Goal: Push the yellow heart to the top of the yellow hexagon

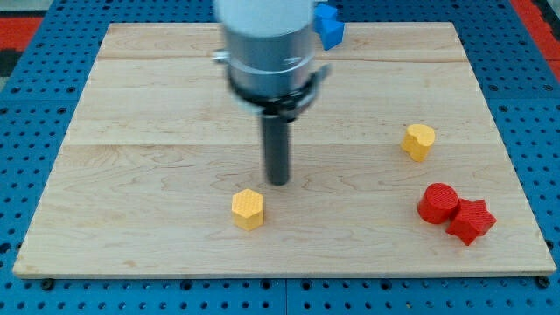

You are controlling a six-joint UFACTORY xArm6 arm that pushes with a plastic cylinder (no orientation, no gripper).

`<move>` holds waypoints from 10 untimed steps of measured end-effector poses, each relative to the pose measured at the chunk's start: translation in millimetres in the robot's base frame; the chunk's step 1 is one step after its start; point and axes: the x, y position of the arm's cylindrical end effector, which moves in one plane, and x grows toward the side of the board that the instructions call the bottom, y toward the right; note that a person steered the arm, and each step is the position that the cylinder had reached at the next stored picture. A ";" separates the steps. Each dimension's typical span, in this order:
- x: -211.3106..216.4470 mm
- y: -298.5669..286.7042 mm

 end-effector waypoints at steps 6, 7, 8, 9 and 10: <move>-43.8 196.8; -49.6 146.9; -64.0 98.5; -49.2 118.6; -48.2 118.7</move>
